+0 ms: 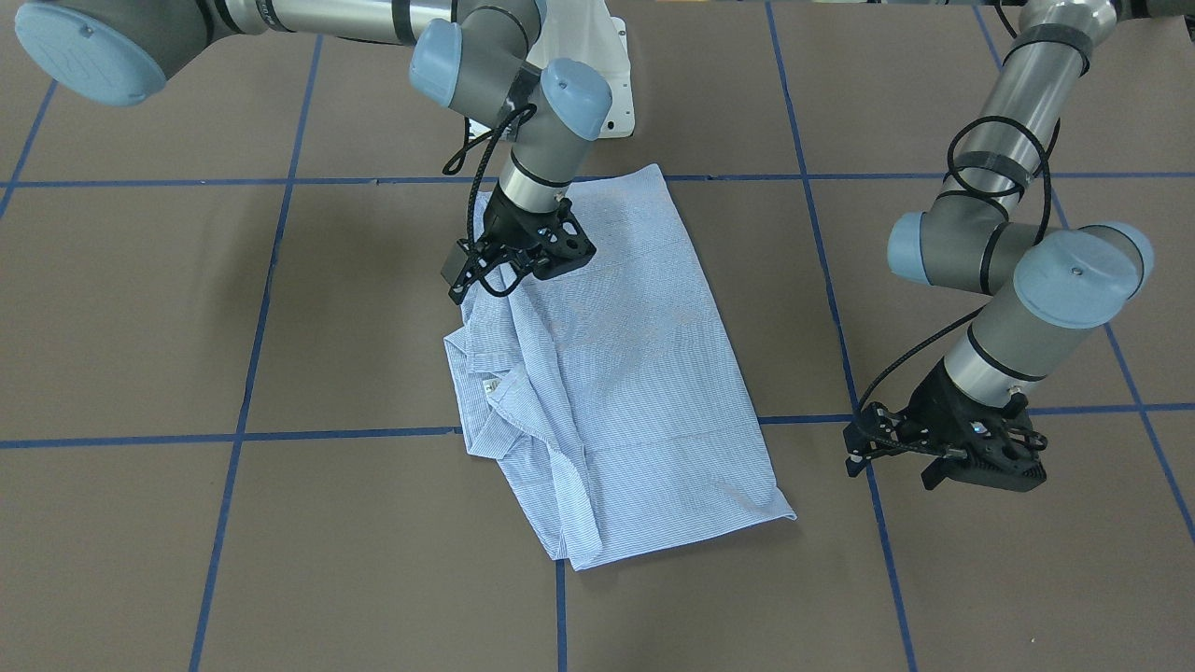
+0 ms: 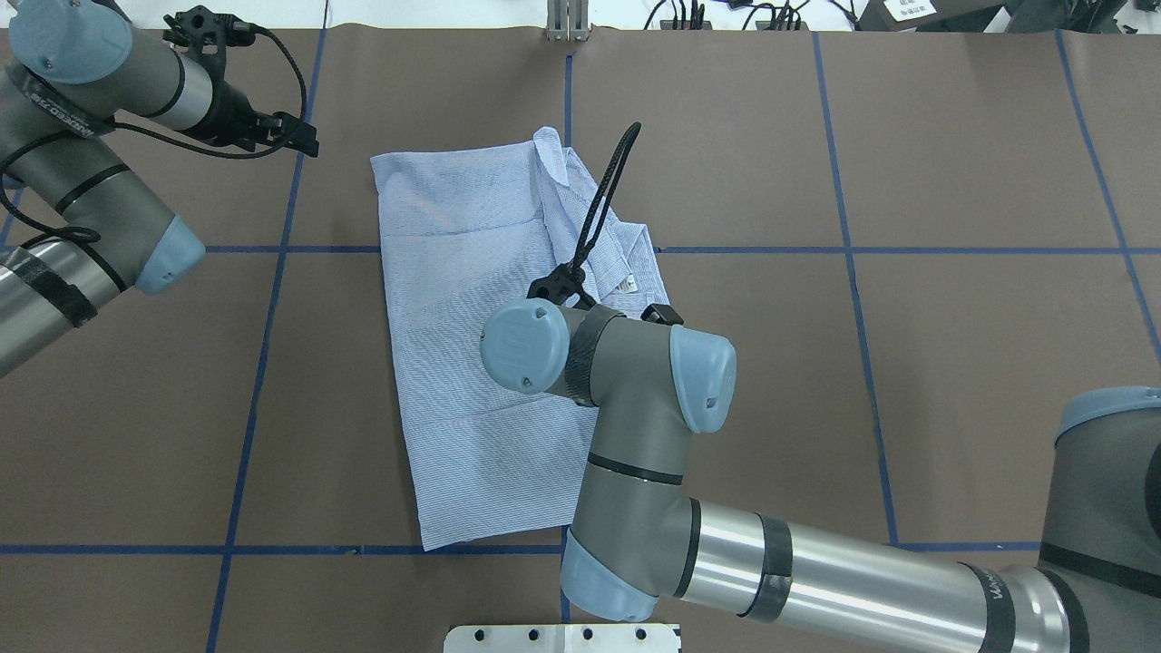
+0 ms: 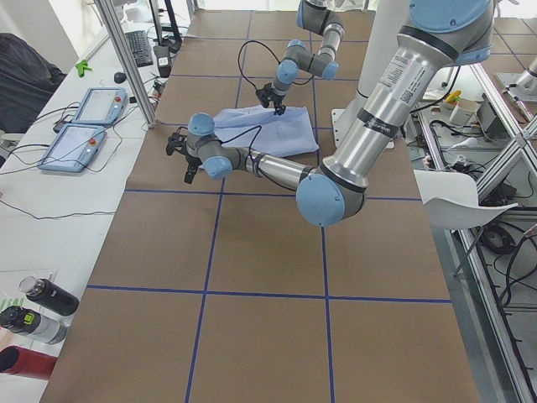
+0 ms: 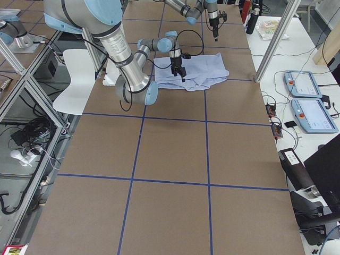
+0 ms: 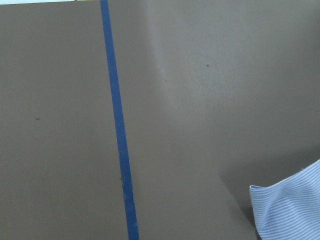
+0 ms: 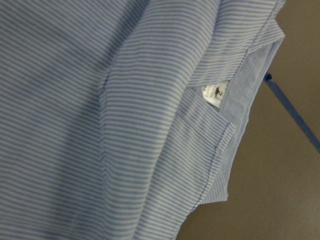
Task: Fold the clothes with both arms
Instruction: 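Move the right gripper to the shirt edge farthest from the left gripper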
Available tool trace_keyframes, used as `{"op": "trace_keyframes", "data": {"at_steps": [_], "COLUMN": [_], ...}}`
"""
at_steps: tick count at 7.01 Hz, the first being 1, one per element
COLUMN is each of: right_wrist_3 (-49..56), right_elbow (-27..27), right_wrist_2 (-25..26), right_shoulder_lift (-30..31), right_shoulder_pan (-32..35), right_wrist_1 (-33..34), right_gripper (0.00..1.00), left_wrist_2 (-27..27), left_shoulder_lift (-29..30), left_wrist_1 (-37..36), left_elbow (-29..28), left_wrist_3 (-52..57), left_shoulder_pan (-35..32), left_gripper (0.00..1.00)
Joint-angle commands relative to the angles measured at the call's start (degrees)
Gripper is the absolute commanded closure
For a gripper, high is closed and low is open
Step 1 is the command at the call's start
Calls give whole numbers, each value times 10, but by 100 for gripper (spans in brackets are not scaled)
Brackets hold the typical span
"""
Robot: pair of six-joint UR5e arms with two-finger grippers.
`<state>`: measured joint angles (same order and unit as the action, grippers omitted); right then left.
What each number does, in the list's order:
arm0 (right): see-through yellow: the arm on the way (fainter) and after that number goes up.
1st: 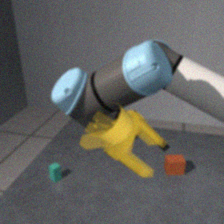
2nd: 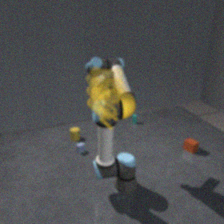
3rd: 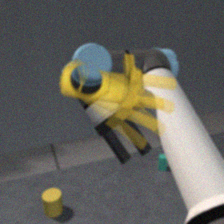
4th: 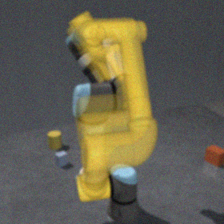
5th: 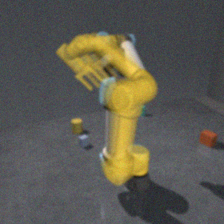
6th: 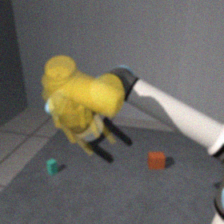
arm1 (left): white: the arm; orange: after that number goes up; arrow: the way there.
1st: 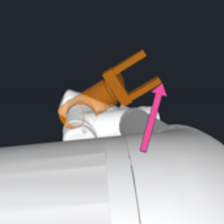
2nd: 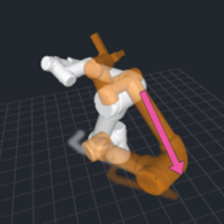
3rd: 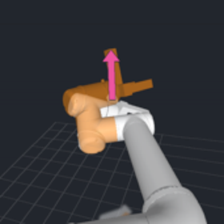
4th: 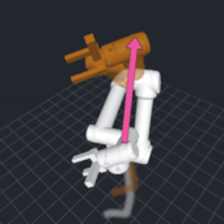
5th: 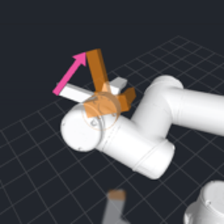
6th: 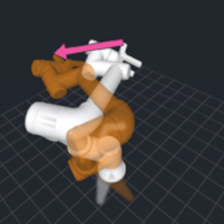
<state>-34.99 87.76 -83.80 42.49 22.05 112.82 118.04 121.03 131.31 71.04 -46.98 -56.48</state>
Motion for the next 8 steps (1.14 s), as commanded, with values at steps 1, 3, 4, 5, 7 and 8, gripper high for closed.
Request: {"op": "trace_keyframes", "data": {"at_steps": [1,3,4,5,7,8], "right_wrist_3": [57,80,69,42,-64,-134], "right_elbow": [85,187,189,189,187,187], "right_wrist_2": [-2,-3,-25,-98,-173,-194], "right_shoulder_lift": [89,175,171,161,142,142], "right_shoulder_pan": [40,49,57,95,127,135], "right_wrist_1": [-1,0,-1,-9,-82,-109], "right_gripper": [0,0,0,0,0,0], "left_wrist_2": [0,0,0,0,13,14], "left_shoulder_lift": [0,0,1,0,0,-9], "left_wrist_1": [0,0,0,-1,-4,-6], "left_elbow": [4,4,6,14,33,65], "left_wrist_3": [0,0,0,-1,-42,-69], "left_shoulder_pan": [3,5,5,8,9,15], "left_gripper": [0,0,0,0,0,0]}}
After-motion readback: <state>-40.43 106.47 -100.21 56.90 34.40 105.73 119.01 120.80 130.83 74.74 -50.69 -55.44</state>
